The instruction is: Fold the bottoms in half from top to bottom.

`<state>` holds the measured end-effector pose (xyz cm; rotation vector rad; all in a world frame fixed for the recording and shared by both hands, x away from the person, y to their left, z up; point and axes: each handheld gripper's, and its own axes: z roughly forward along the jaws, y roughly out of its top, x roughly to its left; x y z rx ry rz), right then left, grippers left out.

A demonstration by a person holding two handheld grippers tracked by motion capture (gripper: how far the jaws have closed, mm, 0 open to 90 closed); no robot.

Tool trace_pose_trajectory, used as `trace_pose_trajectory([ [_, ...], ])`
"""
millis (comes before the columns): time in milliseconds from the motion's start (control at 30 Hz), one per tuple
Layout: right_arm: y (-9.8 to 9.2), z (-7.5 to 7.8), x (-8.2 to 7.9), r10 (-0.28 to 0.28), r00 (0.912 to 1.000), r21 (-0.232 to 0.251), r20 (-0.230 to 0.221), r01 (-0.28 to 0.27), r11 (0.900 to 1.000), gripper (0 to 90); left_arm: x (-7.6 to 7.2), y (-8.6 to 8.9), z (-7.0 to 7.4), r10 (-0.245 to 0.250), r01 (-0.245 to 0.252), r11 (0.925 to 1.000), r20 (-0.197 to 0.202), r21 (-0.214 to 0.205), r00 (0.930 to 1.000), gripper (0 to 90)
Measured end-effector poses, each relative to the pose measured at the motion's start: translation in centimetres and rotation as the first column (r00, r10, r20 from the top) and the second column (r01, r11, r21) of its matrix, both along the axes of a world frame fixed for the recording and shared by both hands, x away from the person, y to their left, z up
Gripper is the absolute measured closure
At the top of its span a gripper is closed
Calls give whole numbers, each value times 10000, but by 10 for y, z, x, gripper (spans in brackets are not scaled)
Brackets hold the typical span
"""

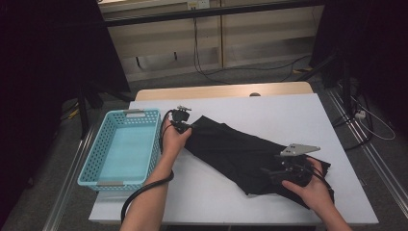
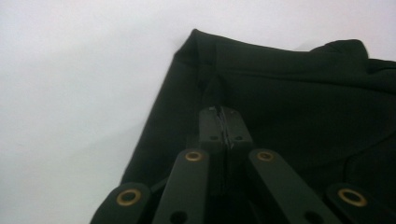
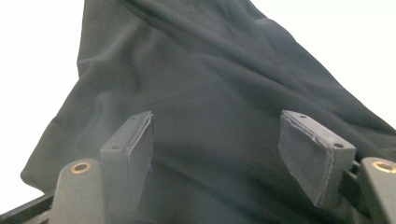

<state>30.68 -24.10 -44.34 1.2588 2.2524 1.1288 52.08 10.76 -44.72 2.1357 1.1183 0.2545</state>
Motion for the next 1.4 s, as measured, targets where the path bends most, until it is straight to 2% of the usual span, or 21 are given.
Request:
trace_pose_trajectory([
  [133, -9, 1, 1, -380, 9993, 72, 14, 380, 9993, 274, 6, 10, 9, 585, -581, 9978, 134, -303, 9982, 897],
  [200, -13, 1, 2, -583, 9983, 84, 12, 583, 9983, 275, 9, 14, 13, 847, -835, 9960, 371, -322, 9957, 897],
  [267, -17, 2, 4, -791, 9969, 55, 47, 791, 9969, 279, 10, 16, 15, 805, -792, 9961, 321, -402, 9962, 891],
  [300, -20, 2, 6, -878, 9961, 22, 41, 878, 9961, 290, 9, 15, 15, 792, -784, 9965, 288, -291, 9964, 889],
  [367, -28, 1, 9, -1155, 9933, -121, 72, 1156, 9932, 326, 8, 13, 14, 669, -667, 9972, 38, -330, 9978, 873],
  [400, -32, 1, 11, -1287, 9917, -228, 77, 1289, 9914, 348, 7, 12, 14, 608, -606, 9976, 65, -326, 9981, 846],
  [467, -39, 2, 14, -1424, 9897, -327, 137, 1428, 9892, 408, 5, 11, 14, 550, -542, 9981, 235, -303, 9982, 698],
  [533, -45, 3, 17, -1547, 9875, -536, 297, 1561, 9863, 465, 3, 11, 16, 330, -332, 9989, -47, -324, 9994, 640],
  [600, -48, 3, 19, -1637, 9857, -420, 392, 1653, 9853, 516, 0, 10, 18, 331, -345, 9985, -356, -414, 9988, 535],
  [767, -57, 5, 28, -1939, 9801, -377, 417, 1955, 9800, 666, -10, 6, 22, -85, 75, 9994, -305, -338, 9995, 338],
  [933, -65, 6, 41, -2185, 9754, 13, 284, 2185, 9758, 735, -22, 5, 24, -297, 284, 9983, -254, -505, 9992, 296],
  [1033, -62, -1, 47, -1975, 9802, -78, -114, 1974, 9803, 750, -31, 4, 23, -402, 400, 9982, -41, -439, 9992, 269],
  [1100, -57, -7, 47, -1590, 9849, -194, -682, 1580, 9873, 763, -37, 5, 21, -509, 502, 9973, -130, -540, 9986, 244],
  [1133, -55, -8, 47, -1477, 9860, -264, -777, 1461, 9889, 759, -40, 5, 20, -528, 518, 9969, -154, -584, 9985, 239],
  [1200, -50, -10, 46, -1324, 9883, -622, -762, 1278, 9898, 749, -47, 6, 19, -625, 620, 9960, -59, -646, 9980, 234],
  [1333, -44, -13, 45, -1070, 9901, -634, -906, 1015, 9928, 739, -58, 7, 20, -710, 713, 9950, 66, -705, 9975, 227],
  [1400, -42, -13, 46, -1018, 9912, -705, -850, 960, 9929, 792, -62, 8, 21, -762, 776, 9948, 242, -656, 9968, 223],
])
